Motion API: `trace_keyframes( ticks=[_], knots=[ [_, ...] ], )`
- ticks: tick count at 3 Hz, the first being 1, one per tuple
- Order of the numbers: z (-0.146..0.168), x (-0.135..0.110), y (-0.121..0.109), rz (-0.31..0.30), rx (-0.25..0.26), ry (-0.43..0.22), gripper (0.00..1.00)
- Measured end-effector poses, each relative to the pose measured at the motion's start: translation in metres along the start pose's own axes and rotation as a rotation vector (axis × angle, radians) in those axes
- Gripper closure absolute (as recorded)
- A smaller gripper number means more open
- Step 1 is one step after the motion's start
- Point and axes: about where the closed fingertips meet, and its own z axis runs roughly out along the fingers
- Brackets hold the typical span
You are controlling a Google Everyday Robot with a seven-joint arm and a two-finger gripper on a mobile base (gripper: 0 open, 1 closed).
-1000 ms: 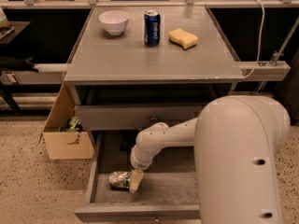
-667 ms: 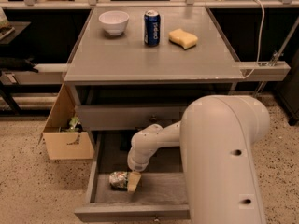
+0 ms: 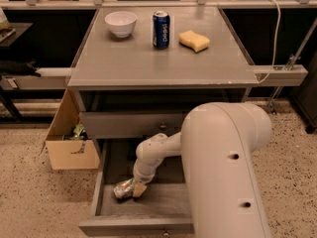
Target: Pick 7up can from middle drawer and place on counter
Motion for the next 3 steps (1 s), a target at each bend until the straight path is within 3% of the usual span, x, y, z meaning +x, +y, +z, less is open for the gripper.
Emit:
trace_keyframes(
  ticks=[1,2,3],
  knots=[
    [0.001,0.0,0.0,0.0,-0.001,0.001,0.71],
    [-0.034,0.004,0.006,0.004,0.073,-0.055,0.94],
    [-0.095,-0.005,0.023,-0.02,0.191,-0.182,1.0]
  ],
)
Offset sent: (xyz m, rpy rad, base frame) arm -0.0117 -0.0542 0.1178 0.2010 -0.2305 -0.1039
